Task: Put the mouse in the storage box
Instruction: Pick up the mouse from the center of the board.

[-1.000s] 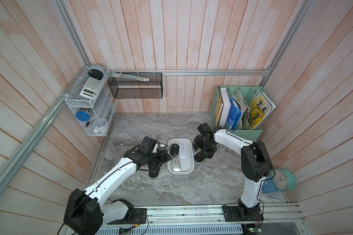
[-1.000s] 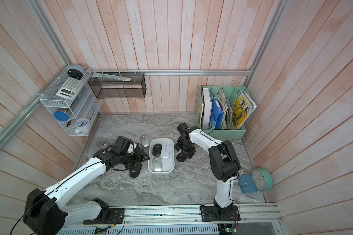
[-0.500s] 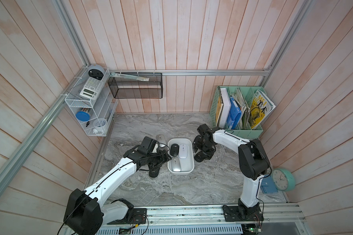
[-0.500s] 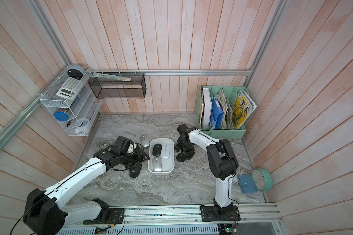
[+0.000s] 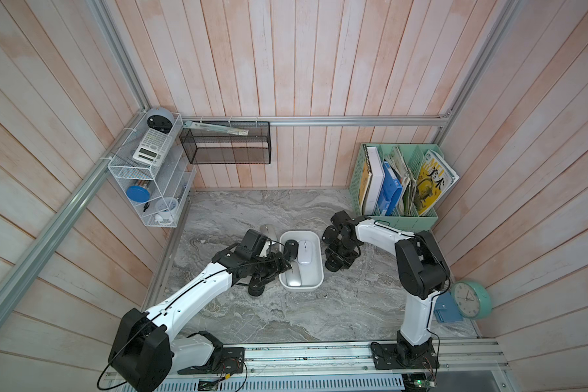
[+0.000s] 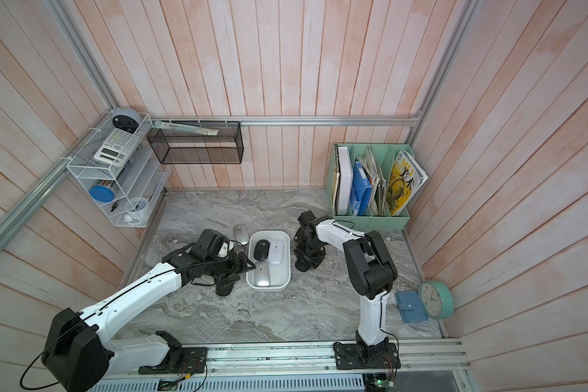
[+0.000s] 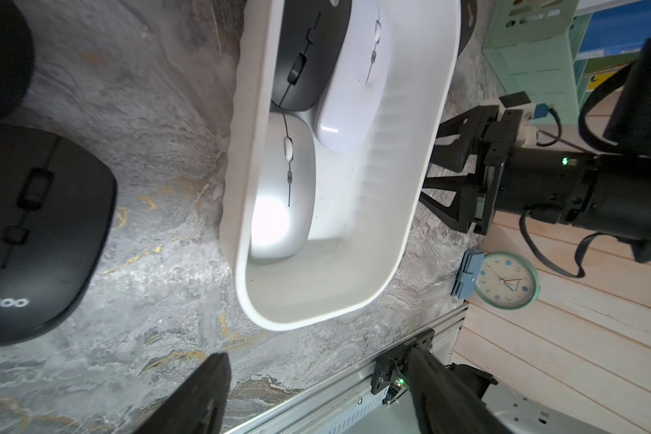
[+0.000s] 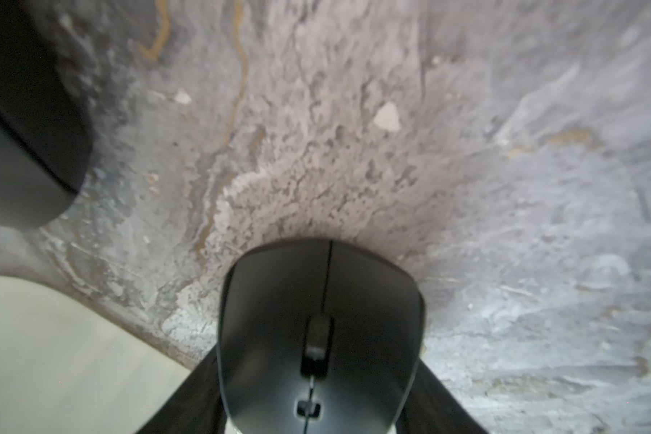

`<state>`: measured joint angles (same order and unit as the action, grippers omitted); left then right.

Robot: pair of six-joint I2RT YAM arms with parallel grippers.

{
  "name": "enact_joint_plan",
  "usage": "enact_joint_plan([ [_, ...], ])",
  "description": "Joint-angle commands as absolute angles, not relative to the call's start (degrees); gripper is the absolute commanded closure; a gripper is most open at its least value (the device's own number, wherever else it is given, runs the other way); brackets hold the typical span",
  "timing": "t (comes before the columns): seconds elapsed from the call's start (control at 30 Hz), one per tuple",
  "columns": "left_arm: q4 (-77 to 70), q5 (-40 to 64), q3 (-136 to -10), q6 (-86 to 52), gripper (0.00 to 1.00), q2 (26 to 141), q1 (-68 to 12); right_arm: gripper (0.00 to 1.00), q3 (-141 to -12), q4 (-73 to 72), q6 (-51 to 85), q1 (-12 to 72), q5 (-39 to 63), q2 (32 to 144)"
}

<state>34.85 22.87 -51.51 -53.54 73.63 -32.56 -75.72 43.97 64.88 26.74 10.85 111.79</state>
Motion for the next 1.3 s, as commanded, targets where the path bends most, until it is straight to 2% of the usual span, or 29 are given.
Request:
enact_joint_plan([
  [0.0,30.1,24.1,-54.8,-55.2,0.20,77.0,-34.3,0.48,-72.3,41.7,64.4,26.6,11.7,111.9],
  [0.4,26.8,28.2,-65.4,-53.5,0.20,91.0,-35.1,0.53,-69.0,41.7,58.4,27.5,10.5,105.6],
  [0.87,24.8,31.6,-68.0,-52.2,0.20,97.7,-33.5,0.55,-74.2,52.4,47.1,29.6,3.3,99.0],
  [1.27,25.6,35.0,-63.5,-51.0,0.20,92.0,-22.0,0.56,-83.6,58.1,41.4,37.8,-0.3,97.8],
])
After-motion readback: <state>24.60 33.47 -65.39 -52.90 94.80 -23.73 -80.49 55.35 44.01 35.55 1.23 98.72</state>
